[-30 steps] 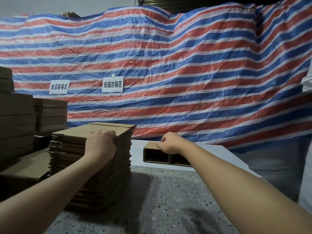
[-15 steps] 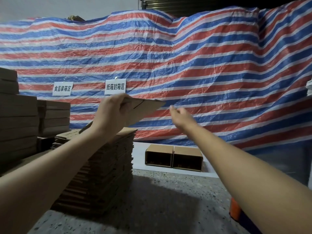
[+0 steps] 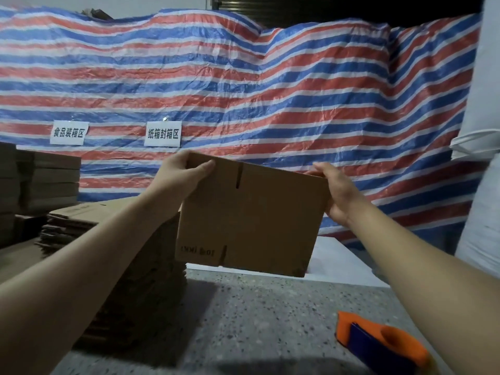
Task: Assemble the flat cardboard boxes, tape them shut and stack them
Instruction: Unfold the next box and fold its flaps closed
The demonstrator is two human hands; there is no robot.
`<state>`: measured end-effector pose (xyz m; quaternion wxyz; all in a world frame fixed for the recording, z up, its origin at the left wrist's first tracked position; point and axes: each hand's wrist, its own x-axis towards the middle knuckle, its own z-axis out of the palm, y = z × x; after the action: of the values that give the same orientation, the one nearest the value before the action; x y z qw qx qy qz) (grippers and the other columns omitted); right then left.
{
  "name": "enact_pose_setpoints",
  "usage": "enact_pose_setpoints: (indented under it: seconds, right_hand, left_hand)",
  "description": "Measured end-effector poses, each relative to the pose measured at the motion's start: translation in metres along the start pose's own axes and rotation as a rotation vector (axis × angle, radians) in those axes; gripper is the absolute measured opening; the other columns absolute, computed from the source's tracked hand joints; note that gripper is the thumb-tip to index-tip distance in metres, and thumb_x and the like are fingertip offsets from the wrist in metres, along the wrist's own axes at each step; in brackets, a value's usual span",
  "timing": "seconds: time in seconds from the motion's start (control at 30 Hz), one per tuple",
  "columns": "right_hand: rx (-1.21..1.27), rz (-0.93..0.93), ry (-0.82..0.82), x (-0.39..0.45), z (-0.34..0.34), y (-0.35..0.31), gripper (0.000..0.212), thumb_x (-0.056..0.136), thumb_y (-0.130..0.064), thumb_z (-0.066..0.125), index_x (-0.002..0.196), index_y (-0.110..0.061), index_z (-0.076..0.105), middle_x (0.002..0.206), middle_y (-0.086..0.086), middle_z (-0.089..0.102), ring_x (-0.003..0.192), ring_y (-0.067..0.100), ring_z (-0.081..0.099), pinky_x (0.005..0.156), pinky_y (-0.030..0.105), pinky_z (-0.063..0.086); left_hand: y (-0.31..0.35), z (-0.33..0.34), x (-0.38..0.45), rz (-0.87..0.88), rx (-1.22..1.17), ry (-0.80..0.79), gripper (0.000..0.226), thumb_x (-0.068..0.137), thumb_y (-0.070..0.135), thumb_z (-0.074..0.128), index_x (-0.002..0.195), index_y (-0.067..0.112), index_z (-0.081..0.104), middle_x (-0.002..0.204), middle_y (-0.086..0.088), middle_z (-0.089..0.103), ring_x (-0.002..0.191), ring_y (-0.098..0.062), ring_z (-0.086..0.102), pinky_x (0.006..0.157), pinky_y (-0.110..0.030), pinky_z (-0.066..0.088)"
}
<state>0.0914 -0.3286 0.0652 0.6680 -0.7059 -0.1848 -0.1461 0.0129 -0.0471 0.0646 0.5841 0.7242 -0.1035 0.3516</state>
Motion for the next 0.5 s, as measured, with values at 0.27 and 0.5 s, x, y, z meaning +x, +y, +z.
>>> enact_pose_setpoints:
  seconds: [0.27, 0.5]
  right_hand:
    - [0.008, 0.176, 0.013, -0.024, -0.024, 0.052, 0.041, 0.101, -0.052, 0.049, 0.11, -0.02, 0.073, 0.107, 0.005, 0.077, 0.097, 0.02, 0.075, 0.089, 0.044, 0.06]
    - [-0.048, 0.177, 0.109, -0.017, -0.037, 0.087, 0.036, 0.101, -0.044, 0.05, 0.102, -0.016, 0.072, 0.091, 0.004, 0.078, 0.088, 0.021, 0.076, 0.079, 0.039, 0.059]
  left_hand:
    - [-0.059, 0.04, -0.02, -0.188, -0.125, -0.104, 0.02, 0.093, 0.027, 0.066, 0.108, 0.015, 0.066, 0.105, -0.011, 0.069, 0.103, -0.028, 0.066, 0.09, -0.044, 0.055]
    - [-0.086, 0.073, -0.023, -0.132, -0.097, -0.05, 0.029, 0.094, 0.045, 0.06, 0.1, 0.017, 0.065, 0.093, -0.005, 0.066, 0.089, -0.019, 0.063, 0.076, -0.032, 0.05]
